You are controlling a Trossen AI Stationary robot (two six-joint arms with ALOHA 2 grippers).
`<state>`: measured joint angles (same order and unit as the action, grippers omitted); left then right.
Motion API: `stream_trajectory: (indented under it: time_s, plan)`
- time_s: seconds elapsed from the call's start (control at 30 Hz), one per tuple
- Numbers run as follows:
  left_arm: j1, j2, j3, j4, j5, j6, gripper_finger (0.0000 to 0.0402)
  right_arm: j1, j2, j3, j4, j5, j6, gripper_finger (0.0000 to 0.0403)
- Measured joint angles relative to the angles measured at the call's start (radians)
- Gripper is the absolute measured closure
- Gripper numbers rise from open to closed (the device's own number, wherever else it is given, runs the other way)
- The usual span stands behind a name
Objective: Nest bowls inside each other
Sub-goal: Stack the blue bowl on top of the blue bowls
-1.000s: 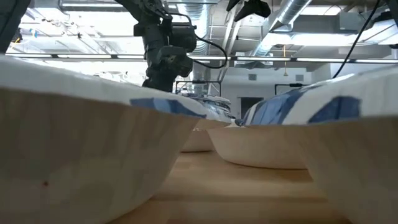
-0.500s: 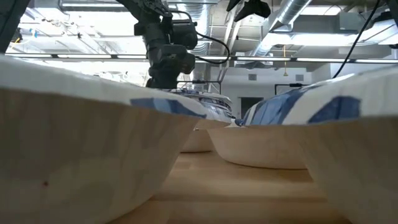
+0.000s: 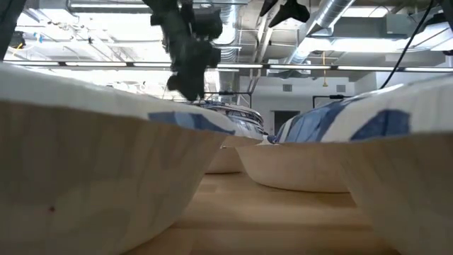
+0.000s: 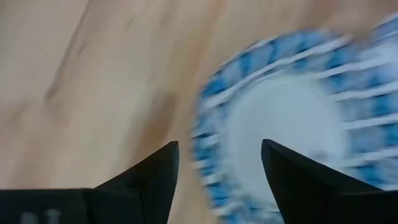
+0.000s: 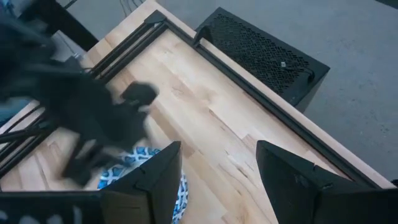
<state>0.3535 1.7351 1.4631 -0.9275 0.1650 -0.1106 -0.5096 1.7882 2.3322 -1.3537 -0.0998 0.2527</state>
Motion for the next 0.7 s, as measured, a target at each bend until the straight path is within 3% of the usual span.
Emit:
stream_trajectory:
  time_s: [0.1,0.17,0.33,0.43,0.57,0.7]
  plan:
    - [-0.045,-0.044,0.032,0.013,0.086,-0.029,0.019,-0.018,0.0,0.0,0.0,0.0,0.0,0.0173]
    - [-0.093,-0.065,0.037,0.02,0.082,-0.032,0.0206,-0.03,0.0,0.0,0.001,0.0,0.0,0.0173]
    - [-0.212,-0.052,0.036,-0.035,-0.099,0.008,0.0275,-0.063,0.0,0.0,0.019,-0.003,0.001,0.0173]
    - [-0.255,-0.041,0.034,-0.046,-0.151,0.012,0.0323,-0.078,0.0,0.0,0.034,-0.004,0.001,0.0173]
    - [-0.277,-0.045,0.036,-0.032,-0.095,0.011,0.0386,-0.092,0.0,0.0,0.039,-0.008,0.008,0.0173]
    - [-0.298,-0.046,-0.005,0.006,-0.047,-0.028,0.0394,-0.095,0.0,0.0,0.037,-0.014,0.009,0.0173]
